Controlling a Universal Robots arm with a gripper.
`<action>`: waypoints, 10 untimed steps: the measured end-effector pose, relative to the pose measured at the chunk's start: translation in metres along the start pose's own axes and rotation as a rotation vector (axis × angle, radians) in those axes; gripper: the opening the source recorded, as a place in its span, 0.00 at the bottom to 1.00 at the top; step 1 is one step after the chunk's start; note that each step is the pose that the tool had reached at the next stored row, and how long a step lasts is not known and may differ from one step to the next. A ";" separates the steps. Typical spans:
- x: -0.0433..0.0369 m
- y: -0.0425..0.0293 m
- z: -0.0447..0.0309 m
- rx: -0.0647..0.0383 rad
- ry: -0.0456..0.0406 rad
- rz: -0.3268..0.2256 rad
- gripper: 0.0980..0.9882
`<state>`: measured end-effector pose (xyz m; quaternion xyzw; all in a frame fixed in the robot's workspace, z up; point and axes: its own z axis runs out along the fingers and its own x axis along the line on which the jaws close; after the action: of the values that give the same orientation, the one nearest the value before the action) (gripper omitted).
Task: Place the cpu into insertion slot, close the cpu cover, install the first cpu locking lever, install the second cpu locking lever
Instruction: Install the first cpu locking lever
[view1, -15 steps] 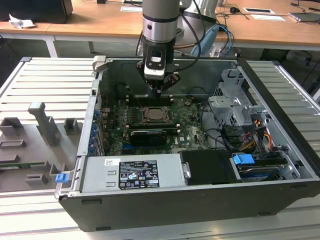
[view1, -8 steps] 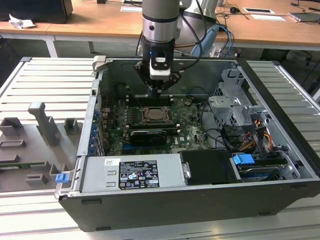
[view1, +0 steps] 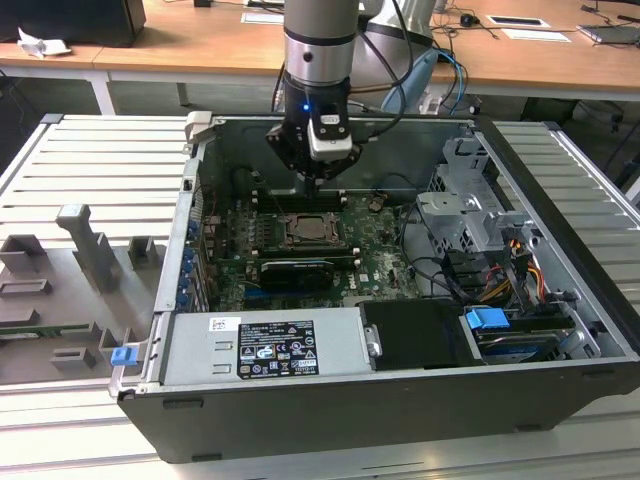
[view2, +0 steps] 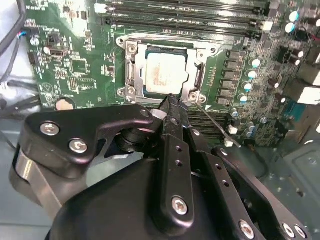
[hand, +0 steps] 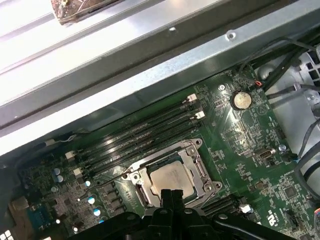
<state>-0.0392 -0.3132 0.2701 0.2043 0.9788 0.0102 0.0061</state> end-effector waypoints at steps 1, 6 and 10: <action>0.0001 0.0000 0.0000 0.000 0.0005 -0.023 0.01; 0.0001 0.0000 0.0001 -0.001 0.0025 -0.112 0.01; 0.0001 0.0000 0.0002 -0.002 0.0047 -0.212 0.01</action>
<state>-0.0393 -0.3132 0.2699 0.0995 0.9950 0.0108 0.0050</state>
